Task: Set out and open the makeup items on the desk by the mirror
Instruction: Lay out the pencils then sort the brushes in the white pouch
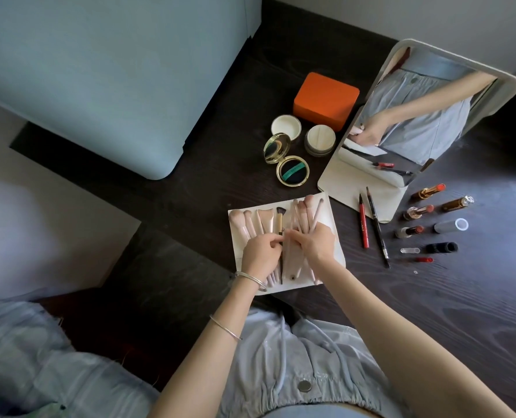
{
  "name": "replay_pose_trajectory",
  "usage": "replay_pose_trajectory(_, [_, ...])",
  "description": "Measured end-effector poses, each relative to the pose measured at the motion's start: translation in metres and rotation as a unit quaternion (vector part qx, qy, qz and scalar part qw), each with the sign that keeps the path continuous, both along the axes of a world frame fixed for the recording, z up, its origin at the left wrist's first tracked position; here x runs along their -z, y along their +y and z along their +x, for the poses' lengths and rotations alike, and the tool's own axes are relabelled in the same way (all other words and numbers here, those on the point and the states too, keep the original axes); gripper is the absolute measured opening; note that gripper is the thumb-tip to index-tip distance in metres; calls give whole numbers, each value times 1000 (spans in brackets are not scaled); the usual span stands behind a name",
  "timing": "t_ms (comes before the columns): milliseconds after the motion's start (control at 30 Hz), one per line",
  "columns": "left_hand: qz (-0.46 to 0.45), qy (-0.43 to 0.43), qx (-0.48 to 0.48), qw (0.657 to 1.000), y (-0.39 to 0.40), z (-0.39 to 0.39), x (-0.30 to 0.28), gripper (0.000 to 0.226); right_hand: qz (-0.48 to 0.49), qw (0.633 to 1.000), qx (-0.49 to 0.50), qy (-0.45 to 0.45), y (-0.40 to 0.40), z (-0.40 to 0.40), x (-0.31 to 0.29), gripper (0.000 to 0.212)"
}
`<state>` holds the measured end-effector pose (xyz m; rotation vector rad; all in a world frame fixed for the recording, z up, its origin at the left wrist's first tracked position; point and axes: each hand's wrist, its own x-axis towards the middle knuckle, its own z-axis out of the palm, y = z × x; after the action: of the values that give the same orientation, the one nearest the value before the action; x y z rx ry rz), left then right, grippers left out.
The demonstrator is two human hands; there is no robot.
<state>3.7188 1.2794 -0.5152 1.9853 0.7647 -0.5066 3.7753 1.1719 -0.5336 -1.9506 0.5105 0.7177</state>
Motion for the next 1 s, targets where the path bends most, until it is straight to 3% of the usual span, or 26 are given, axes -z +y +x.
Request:
replay_pose_trajectory(200, [3, 10, -1, 1000, -1, 1, 2, 31, -44, 997, -55, -16, 2, -4, -1, 32])
replay_pose_trajectory(667, [-32, -7, -18, 999, 1, 2, 1, 26, -4, 1000, -9, -9, -5, -6, 3, 26])
replay_pose_trajectory(833, [-27, -15, -11, 999, 1, 4, -1, 25, 139, 989, 27, 52, -10, -2, -6, 11])
replay_pose_trajectory(1000, [-49, -36, 13, 998, -3, 9, -6, 17, 308, 939, 49, 142, -22, 1, -30, 10])
